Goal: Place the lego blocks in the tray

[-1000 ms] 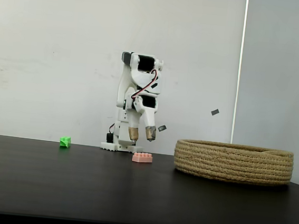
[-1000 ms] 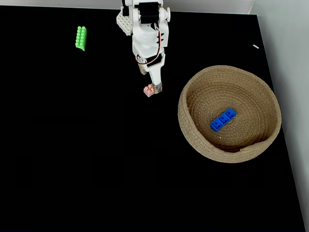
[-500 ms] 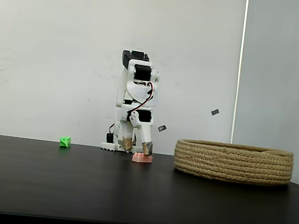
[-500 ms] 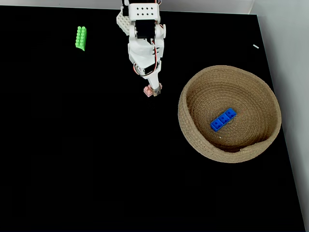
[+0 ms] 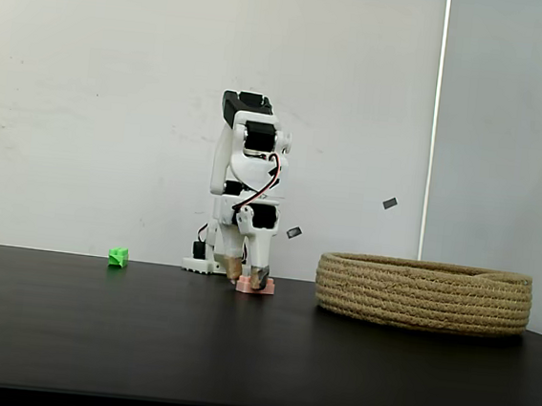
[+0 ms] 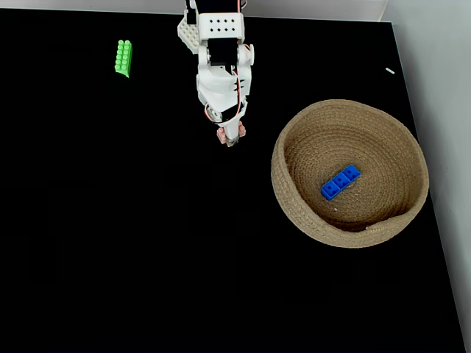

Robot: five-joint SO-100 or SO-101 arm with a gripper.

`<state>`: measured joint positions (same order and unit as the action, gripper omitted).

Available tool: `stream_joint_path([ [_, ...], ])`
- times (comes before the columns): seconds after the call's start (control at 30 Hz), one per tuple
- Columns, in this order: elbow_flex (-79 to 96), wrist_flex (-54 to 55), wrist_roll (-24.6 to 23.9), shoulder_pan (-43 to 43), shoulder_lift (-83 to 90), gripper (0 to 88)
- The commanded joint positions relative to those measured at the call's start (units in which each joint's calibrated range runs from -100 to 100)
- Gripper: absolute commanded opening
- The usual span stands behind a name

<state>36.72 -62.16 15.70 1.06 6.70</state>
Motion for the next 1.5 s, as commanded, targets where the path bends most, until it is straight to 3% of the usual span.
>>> stream_joint_path([
  [0.0,2.72,3.89,-0.34,-0.98,2.84,1.7],
  [0.17,3.91,3.14,-4.15,-2.05,5.6,0.1],
  [0.27,-2.29,-7.44,-7.03,-2.79,6.71,0.1],
  [0.4,-12.87,-17.52,-13.58,-4.19,10.41,0.0],
  [0.63,-17.61,-17.52,-26.08,-12.68,20.21,0.0],
  [0.83,-23.82,-8.44,-36.58,-18.7,16.26,0.0],
  [0.97,-20.17,3.06,-38.58,-22.0,13.59,0.0],
  [1.1,-20.26,7.89,-41.22,-24.39,8.43,0.6],
  [1.3,-19.35,8.72,-43.27,-26.45,5.77,24.6],
  [1.47,-19.35,5.73,-41.9,-24.22,5.77,34.9],
])
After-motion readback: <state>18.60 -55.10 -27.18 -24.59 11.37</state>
